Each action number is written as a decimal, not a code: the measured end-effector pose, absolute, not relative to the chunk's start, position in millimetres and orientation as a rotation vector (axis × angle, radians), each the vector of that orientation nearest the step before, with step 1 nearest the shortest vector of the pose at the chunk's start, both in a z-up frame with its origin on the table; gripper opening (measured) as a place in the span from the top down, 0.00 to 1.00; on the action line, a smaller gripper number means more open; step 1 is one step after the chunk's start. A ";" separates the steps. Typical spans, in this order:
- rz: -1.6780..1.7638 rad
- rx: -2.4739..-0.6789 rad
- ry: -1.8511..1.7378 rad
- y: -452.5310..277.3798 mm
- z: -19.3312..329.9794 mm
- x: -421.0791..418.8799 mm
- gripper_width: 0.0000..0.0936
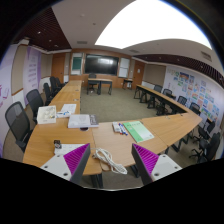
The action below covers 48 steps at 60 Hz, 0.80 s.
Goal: Unplug charger
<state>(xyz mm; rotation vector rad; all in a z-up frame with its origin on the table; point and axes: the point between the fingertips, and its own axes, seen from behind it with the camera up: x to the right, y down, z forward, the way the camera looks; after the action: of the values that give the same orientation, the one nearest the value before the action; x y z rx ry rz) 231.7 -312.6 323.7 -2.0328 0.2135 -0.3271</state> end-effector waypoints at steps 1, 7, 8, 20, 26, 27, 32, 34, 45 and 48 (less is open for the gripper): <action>-0.326 -2.035 0.214 -313.2 323.1 231.3 0.08; -0.315 -2.061 0.219 -322.2 318.1 227.3 0.08; -0.315 -2.067 0.219 -324.6 317.2 226.8 0.08; -0.301 -2.142 0.196 -331.3 243.2 203.0 0.08; -0.252 -2.204 0.144 -334.8 196.2 168.1 0.08; -0.242 -2.212 0.133 -334.3 188.4 160.2 0.08; -0.180 -2.236 0.088 -314.3 150.7 118.0 0.09; -0.149 -2.232 0.077 -305.8 141.0 100.1 0.09; -0.075 -2.143 0.034 -197.5 103.0 20.3 0.08; -0.063 -2.118 0.028 -162.7 94.3 5.5 0.08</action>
<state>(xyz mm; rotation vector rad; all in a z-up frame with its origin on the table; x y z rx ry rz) 5.5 -162.7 94.3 -2.1179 0.0283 -0.0629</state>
